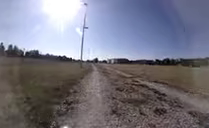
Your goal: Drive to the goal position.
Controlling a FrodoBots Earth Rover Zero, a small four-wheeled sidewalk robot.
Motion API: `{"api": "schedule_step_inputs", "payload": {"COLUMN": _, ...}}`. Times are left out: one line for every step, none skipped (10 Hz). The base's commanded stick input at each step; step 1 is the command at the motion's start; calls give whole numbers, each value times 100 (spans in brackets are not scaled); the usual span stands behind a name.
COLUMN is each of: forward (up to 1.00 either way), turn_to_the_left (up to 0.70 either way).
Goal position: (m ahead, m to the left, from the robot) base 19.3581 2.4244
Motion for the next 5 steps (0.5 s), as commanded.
{"api": "schedule_step_inputs", "payload": {"forward": 50, "turn_to_the_left": 0}}
{"api": "schedule_step_inputs", "payload": {"forward": 50, "turn_to_the_left": 0}}
{"api": "schedule_step_inputs", "payload": {"forward": 50, "turn_to_the_left": 0}}
{"api": "schedule_step_inputs", "payload": {"forward": 50, "turn_to_the_left": 0}}
{"api": "schedule_step_inputs", "payload": {"forward": 50, "turn_to_the_left": 0}}
